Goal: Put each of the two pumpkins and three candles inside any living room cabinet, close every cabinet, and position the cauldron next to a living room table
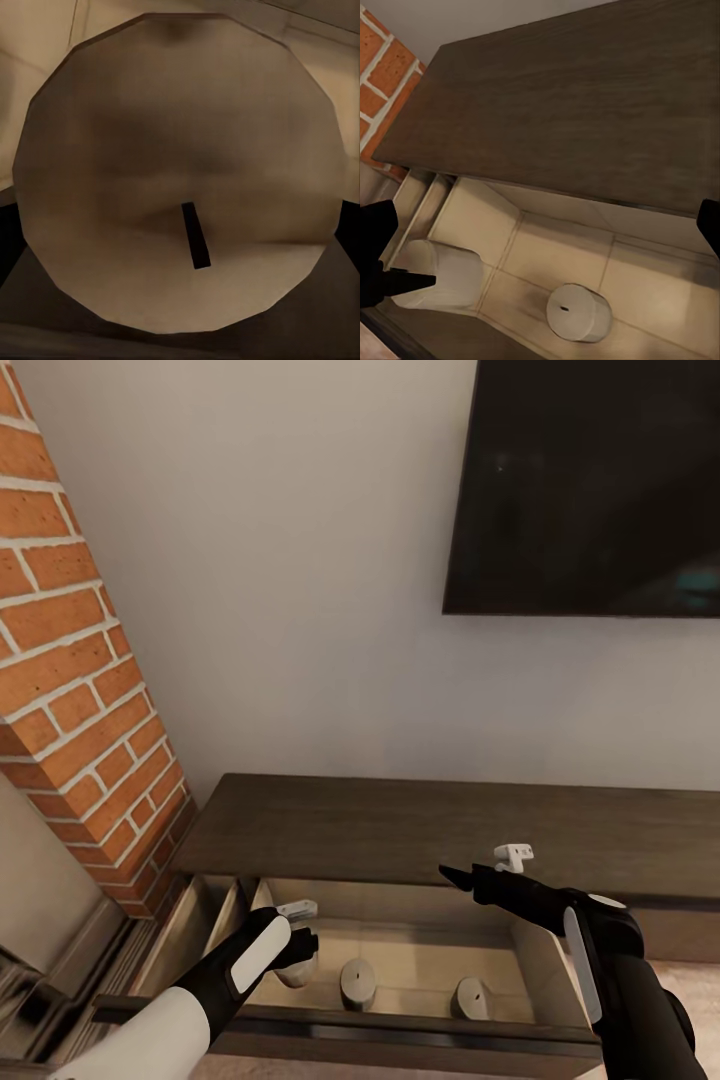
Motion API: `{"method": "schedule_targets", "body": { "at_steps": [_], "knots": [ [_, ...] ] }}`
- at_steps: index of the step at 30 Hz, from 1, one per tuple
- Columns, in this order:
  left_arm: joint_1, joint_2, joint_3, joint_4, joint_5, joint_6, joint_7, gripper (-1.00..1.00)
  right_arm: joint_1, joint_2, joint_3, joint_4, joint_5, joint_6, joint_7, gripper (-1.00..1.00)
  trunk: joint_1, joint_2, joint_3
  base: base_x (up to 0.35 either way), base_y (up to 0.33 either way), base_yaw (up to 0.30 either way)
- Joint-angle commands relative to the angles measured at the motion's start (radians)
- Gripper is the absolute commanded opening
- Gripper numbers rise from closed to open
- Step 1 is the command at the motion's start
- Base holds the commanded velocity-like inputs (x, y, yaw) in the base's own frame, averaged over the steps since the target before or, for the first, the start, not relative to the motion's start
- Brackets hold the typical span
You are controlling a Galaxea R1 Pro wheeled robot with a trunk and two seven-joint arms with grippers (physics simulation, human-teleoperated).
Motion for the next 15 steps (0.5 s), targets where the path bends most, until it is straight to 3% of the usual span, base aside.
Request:
{"method": "schedule_targets", "body": {
  "at_steps": [1, 15],
  "knots": [
    [0.000, 0.000, 0.000, 0.000, 0.000, 0.000, 0.000, -1.00, 0.000, 0.000, 0.000, 0.001, 0.000, 0.000, 0.000, 1.00, 0.004, -0.007, -0.003, 0.000, 0.000, 0.000],
    [0.000, 0.009, 0.001, -0.016, -0.001, -0.001, 0.001, -1.00, 0.000, -0.001, 0.000, 0.000, 0.000, 0.000, 0.000, 1.00, 0.058, -0.105, -0.047, 0.000, 0.000, 0.000]
  ]
}}
